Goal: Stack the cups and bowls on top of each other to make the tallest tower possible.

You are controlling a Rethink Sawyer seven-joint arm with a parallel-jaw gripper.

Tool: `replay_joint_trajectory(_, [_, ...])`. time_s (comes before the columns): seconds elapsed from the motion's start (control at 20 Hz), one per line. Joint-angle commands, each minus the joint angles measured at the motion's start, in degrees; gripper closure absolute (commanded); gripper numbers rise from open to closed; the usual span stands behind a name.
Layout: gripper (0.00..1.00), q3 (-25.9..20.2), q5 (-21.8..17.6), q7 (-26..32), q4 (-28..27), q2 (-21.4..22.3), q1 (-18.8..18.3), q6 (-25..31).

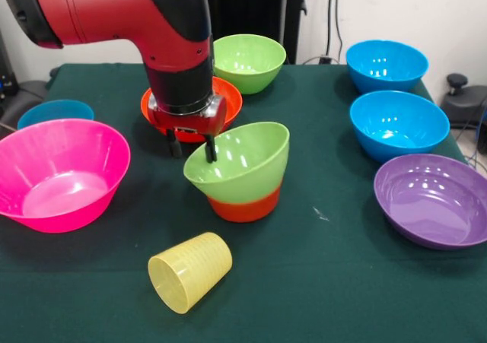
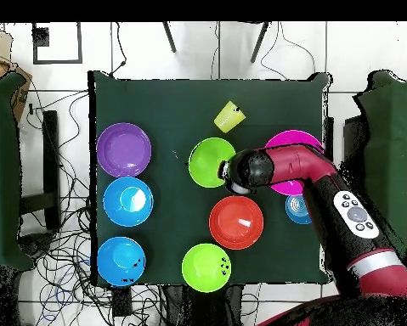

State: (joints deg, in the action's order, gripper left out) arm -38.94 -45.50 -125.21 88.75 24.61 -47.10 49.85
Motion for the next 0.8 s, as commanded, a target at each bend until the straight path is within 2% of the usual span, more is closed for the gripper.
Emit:
replay_joint_trajectory(0.05, [0.00, 4.34, -5.30, 10.21, -3.56, -2.42, 2.02, -1.25])
replay_joint_trajectory(0.25, [0.00, 4.15, -4.06, 9.62, -2.45, 0.37, 2.52, 0.55])
replay_joint_trajectory(0.55, [0.00, 2.69, 1.63, 8.33, 2.52, 12.81, 4.15, 7.80])
replay_joint_trajectory(0.8, [0.00, 2.62, 5.28, 7.26, 2.95, 19.11, 6.40, 13.55])
